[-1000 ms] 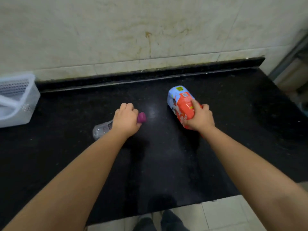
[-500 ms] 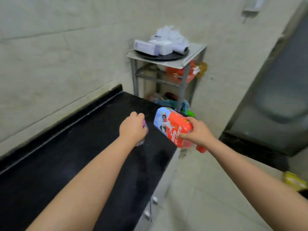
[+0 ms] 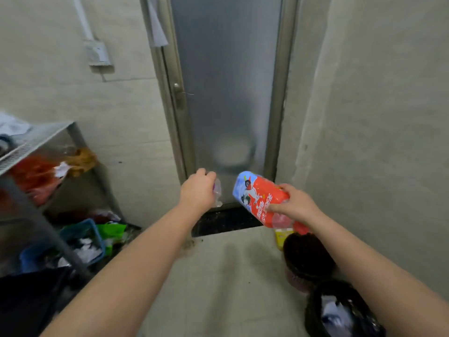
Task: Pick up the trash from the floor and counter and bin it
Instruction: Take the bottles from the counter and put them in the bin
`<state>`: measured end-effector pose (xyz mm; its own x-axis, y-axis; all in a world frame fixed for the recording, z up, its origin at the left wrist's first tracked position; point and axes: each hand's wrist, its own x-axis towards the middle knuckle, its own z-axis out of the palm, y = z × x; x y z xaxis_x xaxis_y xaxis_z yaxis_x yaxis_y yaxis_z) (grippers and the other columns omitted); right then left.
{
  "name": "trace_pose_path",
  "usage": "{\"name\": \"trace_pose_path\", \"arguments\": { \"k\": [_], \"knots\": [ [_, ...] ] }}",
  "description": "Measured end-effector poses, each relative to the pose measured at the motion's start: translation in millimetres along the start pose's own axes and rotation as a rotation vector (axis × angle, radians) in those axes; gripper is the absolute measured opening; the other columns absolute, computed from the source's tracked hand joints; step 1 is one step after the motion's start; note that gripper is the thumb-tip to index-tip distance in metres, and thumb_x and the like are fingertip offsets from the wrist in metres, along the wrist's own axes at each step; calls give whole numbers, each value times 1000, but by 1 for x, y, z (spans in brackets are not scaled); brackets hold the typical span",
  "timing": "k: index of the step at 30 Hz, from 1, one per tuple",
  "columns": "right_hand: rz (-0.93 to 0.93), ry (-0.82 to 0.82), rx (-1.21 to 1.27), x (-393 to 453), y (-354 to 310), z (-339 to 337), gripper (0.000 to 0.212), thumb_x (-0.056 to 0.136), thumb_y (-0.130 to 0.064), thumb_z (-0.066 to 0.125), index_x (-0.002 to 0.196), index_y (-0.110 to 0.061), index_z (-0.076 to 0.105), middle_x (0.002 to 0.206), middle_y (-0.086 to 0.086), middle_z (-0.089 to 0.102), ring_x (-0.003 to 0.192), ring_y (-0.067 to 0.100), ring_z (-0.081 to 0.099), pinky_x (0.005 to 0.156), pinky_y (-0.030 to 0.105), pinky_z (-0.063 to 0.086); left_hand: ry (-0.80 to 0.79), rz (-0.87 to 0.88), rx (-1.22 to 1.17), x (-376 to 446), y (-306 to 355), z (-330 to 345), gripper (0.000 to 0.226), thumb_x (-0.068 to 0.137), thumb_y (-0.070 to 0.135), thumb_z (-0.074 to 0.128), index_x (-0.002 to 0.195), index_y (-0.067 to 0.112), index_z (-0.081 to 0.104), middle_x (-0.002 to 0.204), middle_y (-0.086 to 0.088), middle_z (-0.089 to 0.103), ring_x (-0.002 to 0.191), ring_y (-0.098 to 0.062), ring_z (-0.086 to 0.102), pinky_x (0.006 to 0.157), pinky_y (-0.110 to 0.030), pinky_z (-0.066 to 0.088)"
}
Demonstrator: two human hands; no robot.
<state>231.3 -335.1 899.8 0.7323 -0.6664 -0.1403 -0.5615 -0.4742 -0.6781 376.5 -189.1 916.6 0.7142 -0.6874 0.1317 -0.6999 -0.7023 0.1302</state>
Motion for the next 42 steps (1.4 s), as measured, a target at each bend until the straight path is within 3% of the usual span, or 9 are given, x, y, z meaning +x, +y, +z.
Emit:
{"name": "trace_pose_path", "arguments": {
  "k": [9,14,17,19,25,28,32,38,42],
  "knots": [
    [177,133,139,113,109,-114,61,77,-18,75,132,-11,49,129,10,60,108,23,58,84,23,40,-97,228,11,172,164,59,21,92,11,47,109,5,58,119,-17,52,108,-36,56,84,-41,49],
    [342,108,19,201,184,-128,62,77,-29,75,130,-10,50,129,12,59,117,28,56,95,31,44,-264,361,-44,269,225,136,25,90,21,57,108,3,59,120,-19,52,109,-36,57,87,-40,49],
    [486,68,-16,269,234,-118,64,77,-34,74,129,-6,49,131,15,57,118,30,54,93,33,44,-383,409,-65,332,253,200,24,90,21,57,105,2,60,120,-20,53,109,-37,57,88,-39,49],
    [589,27,8,308,268,-107,64,77,-33,73,129,-5,49,132,17,56,119,32,54,89,33,43,-494,425,-61,368,271,243,24,89,19,57,106,2,59,121,-20,52,111,-37,57,91,-40,48],
    [901,-72,218,377,372,-43,62,80,-19,73,133,-3,46,137,18,52,125,32,51,102,35,41,-792,377,-76,420,301,384,30,89,20,59,113,1,57,124,-20,51,116,-35,52,95,-38,44],
    [1046,-127,276,395,426,8,70,77,-27,74,136,-4,42,136,20,52,123,36,52,104,42,43,-938,359,-73,417,303,463,35,94,24,55,121,2,54,128,-18,53,122,-31,48,97,-32,38],
    [1210,-182,320,417,494,90,76,81,-38,68,139,-2,36,141,20,46,127,35,48,102,38,42,-1063,276,-89,392,293,574,38,93,22,55,127,5,52,130,-16,55,120,-28,51,100,-29,39],
    [1247,-210,271,438,580,197,61,89,-26,59,138,0,35,138,26,44,123,42,48,100,41,42,-1200,156,-128,353,274,696,54,89,20,63,137,7,41,135,-19,44,123,-35,49,105,-38,42],
    [1185,-272,179,430,594,222,51,94,-15,50,140,0,34,140,26,43,126,40,46,101,38,40,-1293,162,-63,334,255,728,53,92,26,57,140,10,40,137,-18,45,125,-34,47,106,-42,44]
  ]
}}
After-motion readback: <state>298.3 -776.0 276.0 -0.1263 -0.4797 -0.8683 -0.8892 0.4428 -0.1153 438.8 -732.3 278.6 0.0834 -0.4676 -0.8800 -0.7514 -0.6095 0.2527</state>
